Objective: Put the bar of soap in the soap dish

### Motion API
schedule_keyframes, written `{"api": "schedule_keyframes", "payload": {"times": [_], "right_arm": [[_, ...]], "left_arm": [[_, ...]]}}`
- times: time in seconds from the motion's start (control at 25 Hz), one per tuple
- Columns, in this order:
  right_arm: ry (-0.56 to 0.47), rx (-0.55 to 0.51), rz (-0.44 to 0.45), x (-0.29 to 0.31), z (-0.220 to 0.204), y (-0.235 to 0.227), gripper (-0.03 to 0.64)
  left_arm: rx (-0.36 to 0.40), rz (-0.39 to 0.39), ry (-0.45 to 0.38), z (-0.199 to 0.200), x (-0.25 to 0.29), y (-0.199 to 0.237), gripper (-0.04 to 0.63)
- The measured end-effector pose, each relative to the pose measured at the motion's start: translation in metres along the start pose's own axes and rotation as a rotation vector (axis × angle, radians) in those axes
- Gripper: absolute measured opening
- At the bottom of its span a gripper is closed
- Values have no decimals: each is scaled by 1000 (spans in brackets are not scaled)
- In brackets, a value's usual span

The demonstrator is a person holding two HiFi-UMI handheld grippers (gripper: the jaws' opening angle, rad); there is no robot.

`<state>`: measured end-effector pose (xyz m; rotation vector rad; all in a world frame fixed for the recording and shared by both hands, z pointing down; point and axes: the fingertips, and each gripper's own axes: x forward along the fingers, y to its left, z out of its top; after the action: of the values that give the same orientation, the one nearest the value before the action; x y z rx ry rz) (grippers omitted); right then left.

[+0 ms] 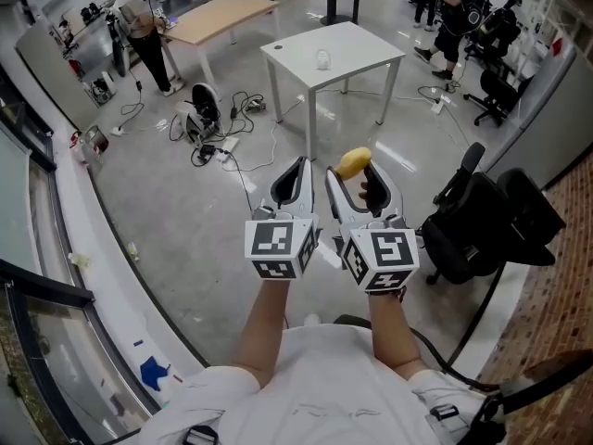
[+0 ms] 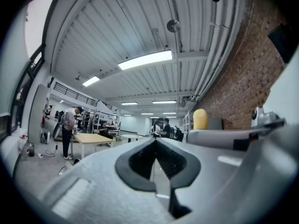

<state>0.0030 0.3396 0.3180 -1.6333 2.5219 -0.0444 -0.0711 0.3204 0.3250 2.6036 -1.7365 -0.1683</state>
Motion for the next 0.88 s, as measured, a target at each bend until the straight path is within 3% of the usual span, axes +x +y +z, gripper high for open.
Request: {"api": "schedule_keyframes", "payload": {"times": [0.4,0.88], "right_arm": [[60,-12,-34,21,-26,-4,273],[48,13,-24,89,-19,-55,273]], "left_arm": [[-67,-42,45,-26,23,11,0],[-50,-21,43,-25,96,29,0]]}}
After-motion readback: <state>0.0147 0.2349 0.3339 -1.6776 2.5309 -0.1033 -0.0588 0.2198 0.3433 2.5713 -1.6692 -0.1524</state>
